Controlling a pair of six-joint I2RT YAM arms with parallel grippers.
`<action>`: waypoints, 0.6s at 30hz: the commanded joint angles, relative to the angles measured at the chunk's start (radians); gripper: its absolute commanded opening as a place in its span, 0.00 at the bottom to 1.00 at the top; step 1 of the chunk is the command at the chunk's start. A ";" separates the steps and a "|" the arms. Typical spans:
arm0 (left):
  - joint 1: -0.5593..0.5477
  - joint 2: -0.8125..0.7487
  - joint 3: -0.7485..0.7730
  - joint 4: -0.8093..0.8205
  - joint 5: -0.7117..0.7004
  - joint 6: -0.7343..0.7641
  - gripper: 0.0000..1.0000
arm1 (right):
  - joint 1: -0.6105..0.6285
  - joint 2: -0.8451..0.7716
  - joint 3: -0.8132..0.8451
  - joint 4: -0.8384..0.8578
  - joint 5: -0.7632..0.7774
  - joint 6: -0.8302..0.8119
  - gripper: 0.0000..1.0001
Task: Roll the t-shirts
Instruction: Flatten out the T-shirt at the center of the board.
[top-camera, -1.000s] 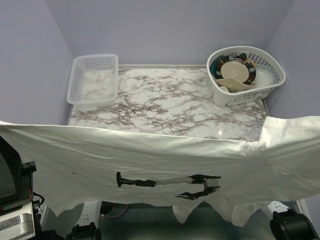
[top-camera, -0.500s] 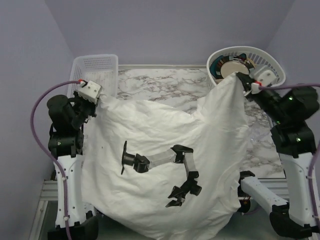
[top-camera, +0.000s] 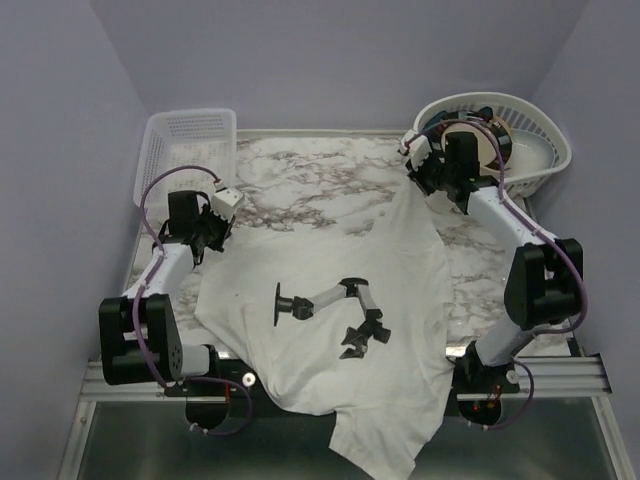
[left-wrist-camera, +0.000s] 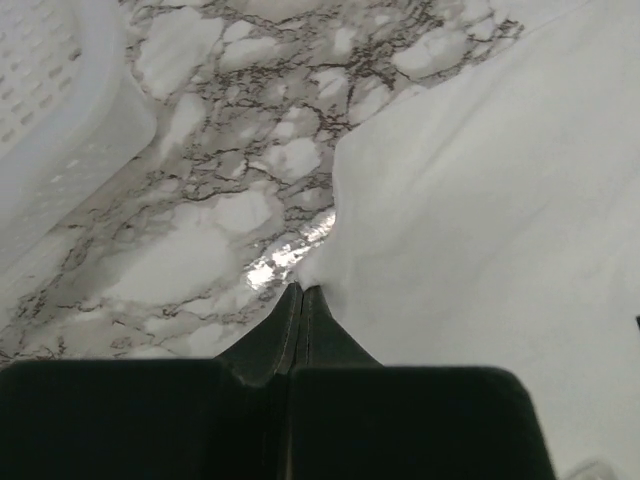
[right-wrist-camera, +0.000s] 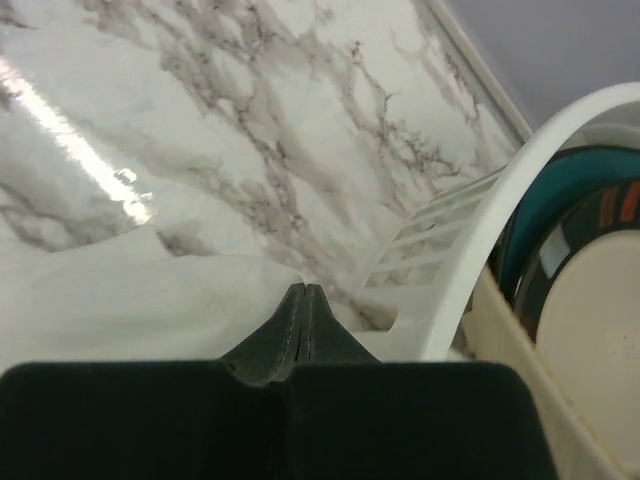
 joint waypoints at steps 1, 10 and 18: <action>-0.001 0.077 0.097 0.167 -0.090 0.042 0.00 | -0.007 0.165 0.252 0.107 0.087 -0.026 0.01; 0.008 0.188 0.217 0.181 -0.162 0.103 0.00 | -0.007 0.349 0.441 0.105 0.124 -0.007 0.00; 0.016 0.159 0.227 0.112 -0.123 0.149 0.00 | -0.006 0.316 0.405 0.025 0.120 -0.046 0.00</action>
